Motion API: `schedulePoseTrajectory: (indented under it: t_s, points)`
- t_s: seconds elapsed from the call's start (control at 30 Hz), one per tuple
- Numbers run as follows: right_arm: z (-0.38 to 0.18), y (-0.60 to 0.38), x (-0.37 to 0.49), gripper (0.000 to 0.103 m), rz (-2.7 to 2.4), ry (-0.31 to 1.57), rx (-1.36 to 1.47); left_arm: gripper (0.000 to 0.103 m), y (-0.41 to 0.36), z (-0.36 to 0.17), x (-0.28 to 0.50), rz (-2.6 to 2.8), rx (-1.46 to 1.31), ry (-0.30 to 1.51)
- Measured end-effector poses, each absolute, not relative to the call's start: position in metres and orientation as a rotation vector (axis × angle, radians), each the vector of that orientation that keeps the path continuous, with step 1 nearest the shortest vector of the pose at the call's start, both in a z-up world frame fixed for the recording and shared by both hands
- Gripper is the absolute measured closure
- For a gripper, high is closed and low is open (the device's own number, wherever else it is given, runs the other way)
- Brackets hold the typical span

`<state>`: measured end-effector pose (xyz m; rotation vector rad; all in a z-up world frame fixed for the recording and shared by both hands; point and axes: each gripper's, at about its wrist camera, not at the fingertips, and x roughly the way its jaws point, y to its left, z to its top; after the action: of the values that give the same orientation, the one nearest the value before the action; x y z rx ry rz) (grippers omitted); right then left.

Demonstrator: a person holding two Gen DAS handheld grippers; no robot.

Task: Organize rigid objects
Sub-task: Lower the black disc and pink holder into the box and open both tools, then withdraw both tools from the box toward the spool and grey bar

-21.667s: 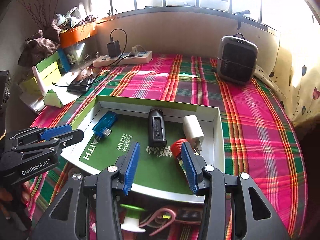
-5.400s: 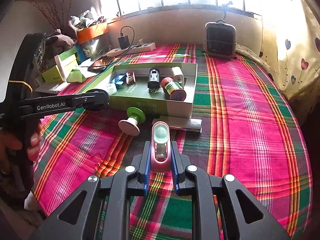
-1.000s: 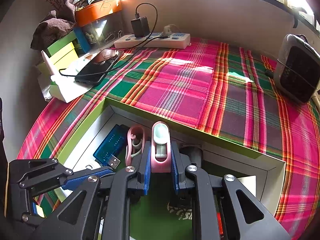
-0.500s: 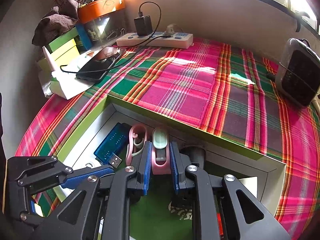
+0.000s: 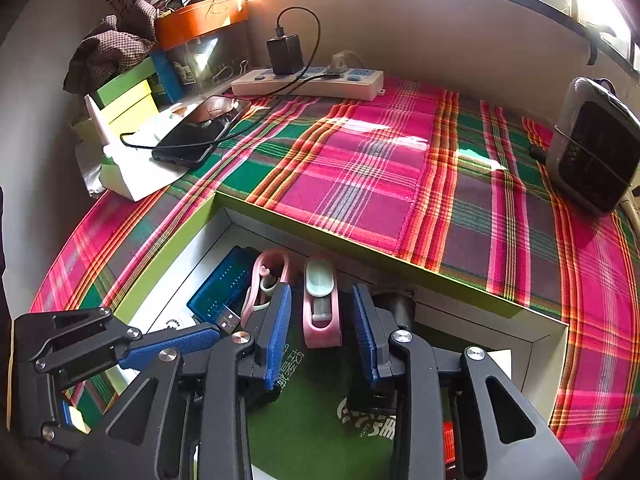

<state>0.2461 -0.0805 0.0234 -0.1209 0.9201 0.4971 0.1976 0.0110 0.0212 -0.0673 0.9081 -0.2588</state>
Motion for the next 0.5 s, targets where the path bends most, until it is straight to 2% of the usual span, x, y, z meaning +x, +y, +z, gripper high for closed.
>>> schedulePoseTrajectory:
  t_s: [0.5]
  points:
    - [0.037,-0.087,0.228,0.064,0.484,0.887,-0.102,0.067,0.01,0.035,0.177,-0.254,-0.055,0.877]
